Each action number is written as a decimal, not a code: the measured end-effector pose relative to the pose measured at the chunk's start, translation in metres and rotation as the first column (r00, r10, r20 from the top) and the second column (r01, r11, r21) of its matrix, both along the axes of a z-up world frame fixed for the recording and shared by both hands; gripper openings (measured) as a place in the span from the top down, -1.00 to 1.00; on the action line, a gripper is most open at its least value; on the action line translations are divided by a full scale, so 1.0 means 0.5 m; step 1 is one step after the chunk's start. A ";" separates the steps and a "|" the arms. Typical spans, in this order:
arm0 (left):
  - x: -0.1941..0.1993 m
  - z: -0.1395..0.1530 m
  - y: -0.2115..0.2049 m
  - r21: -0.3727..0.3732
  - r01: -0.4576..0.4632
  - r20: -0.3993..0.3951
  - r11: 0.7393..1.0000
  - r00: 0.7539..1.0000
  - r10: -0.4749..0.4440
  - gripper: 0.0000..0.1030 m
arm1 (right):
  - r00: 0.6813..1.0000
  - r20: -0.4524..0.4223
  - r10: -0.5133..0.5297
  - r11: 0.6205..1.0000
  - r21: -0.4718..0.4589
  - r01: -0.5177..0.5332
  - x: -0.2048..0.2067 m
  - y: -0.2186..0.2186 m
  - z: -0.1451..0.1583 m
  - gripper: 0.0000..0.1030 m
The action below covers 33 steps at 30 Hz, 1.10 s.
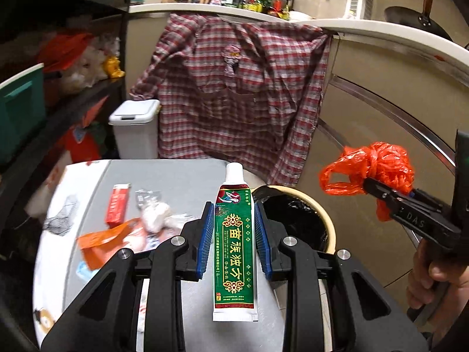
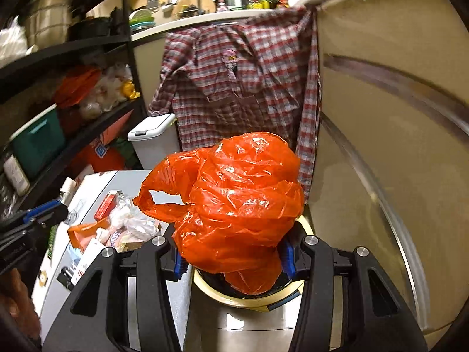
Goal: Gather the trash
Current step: 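Carry the orange bag with the right tool over the bin and release it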
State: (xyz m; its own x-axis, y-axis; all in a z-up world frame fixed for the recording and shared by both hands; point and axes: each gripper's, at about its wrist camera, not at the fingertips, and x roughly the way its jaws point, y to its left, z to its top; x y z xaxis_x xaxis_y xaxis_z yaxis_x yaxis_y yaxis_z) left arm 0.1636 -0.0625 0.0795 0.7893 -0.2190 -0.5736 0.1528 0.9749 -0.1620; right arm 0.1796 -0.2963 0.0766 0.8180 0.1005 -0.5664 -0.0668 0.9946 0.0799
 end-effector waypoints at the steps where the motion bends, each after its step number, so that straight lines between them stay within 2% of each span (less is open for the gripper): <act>1: 0.008 -0.005 -0.012 0.004 0.008 -0.001 1.000 1.000 -0.008 0.47 | 1.000 -0.006 -0.007 1.000 0.004 0.007 0.010 -0.006 -0.008 0.05; 10: 0.101 -0.049 -0.105 0.024 0.090 -0.023 0.996 0.996 -0.090 0.47 | 0.997 -0.055 -0.047 0.999 0.015 0.047 0.082 -0.024 -0.059 0.05; 20: 0.170 -0.134 -0.168 0.024 0.147 -0.108 0.989 0.984 -0.143 0.46 | 0.991 -0.103 -0.090 0.995 0.029 0.094 0.133 -0.053 -0.098 0.04; 29: 0.195 -0.158 -0.190 0.028 0.137 -0.124 0.990 0.983 -0.132 0.44 | 0.987 -0.120 -0.104 0.994 0.022 0.107 0.139 -0.066 -0.115 -0.10; 33: 0.201 -0.157 -0.185 0.016 0.136 -0.117 0.991 0.984 -0.133 0.42 | 0.987 -0.124 -0.105 0.994 0.027 0.109 0.143 -0.070 -0.118 -0.26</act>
State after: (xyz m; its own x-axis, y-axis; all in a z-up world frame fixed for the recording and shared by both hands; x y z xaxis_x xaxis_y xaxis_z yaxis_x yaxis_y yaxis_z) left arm 0.2639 -0.1550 0.0010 0.6817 -0.3038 -0.6656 0.2640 0.9506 -0.1634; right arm 0.2512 -0.3312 0.0178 0.7498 0.0368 -0.6606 0.0522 0.9920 0.1145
